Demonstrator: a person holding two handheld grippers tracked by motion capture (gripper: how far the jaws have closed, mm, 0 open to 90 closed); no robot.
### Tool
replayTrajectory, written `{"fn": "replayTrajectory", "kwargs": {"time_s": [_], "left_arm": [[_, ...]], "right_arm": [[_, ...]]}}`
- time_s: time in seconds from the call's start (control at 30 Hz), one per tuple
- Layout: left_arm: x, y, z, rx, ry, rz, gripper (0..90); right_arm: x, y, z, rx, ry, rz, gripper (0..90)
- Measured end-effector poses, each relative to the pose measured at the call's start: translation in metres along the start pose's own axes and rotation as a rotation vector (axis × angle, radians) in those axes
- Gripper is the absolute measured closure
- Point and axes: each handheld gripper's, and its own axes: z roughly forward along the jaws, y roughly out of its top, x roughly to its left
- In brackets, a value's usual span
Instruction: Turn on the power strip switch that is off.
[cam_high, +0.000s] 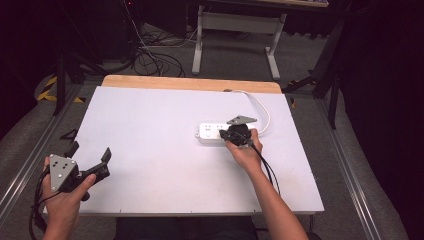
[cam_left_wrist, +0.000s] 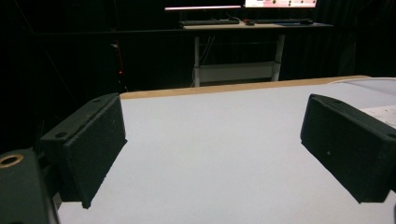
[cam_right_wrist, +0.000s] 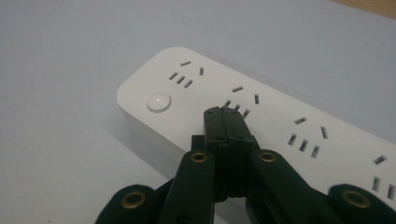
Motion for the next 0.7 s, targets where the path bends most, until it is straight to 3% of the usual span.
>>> {"fn": "replayTrajectory", "kwargs": {"time_s": [0.33,0.47,0.7], "left_arm": [[0.001,0.000,0.001,0.000,-0.002,-0.003,7.7],[0.000,0.000,0.002,0.001,-0.005,-0.004,7.8],[-0.001,0.000,0.005,0.001,-0.008,-0.002,7.8]], "right_arm": [[0.001,-0.001,0.000,-0.008,-0.005,0.003,90.0],[-0.001,0.001,-0.005,-0.047,-0.012,-0.007,90.0],[-0.006,0.005,-0.022,-0.123,-0.005,0.019,90.0]]}}
